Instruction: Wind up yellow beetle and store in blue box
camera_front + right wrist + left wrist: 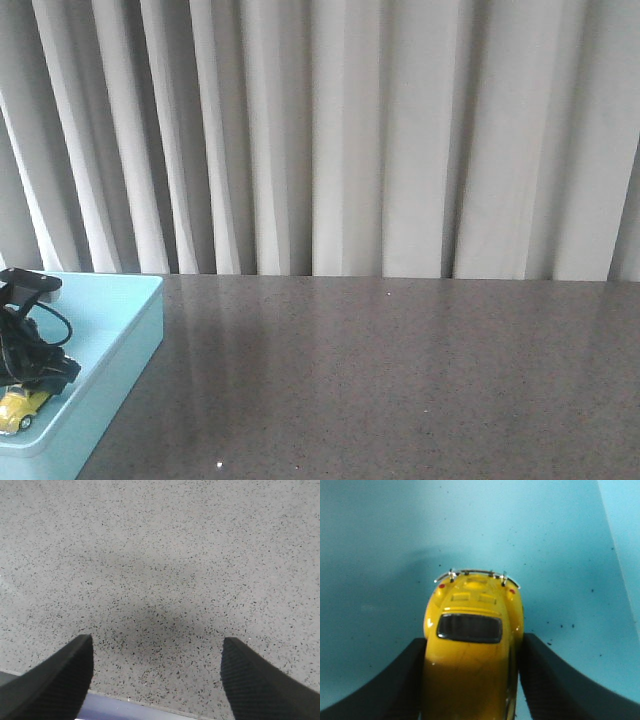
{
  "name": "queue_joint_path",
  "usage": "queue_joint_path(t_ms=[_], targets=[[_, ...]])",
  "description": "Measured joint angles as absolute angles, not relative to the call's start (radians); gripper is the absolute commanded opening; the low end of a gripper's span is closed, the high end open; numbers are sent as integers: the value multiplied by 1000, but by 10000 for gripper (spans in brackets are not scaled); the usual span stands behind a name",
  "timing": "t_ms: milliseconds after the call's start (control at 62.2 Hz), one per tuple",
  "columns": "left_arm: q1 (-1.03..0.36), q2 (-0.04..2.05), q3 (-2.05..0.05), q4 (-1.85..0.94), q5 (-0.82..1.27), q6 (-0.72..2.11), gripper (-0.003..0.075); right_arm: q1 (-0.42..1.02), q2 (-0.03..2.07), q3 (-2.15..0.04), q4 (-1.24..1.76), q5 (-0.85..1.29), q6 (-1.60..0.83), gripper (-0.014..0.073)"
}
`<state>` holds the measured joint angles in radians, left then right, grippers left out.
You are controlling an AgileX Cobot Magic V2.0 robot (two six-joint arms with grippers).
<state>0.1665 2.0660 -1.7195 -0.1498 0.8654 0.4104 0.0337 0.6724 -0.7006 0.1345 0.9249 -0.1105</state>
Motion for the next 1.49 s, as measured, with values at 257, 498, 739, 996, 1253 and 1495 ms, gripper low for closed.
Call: queue_joint_path(t_ms=[257,498,739,996,1253,1495], targets=[[166,2075,-1720,-149,860,390,384,34,672,-701,135,925,-111,515],[166,2075,-1720,-149,861,387,509,34,672,-701,135,925,-111,515],[166,2048,-1720,-148,893,386,503,34,672,-701,135,925,-111,515],[166,1894,-1720,-148,929,366,503,34,672,-701,135,925,-111,515],[166,1711,-1720,-184,991,361,503,34,672,-701,135,925,-111,512],[166,1539,-1720,-216,1129,353,503,34,672,-701,135,925,-111,512]])
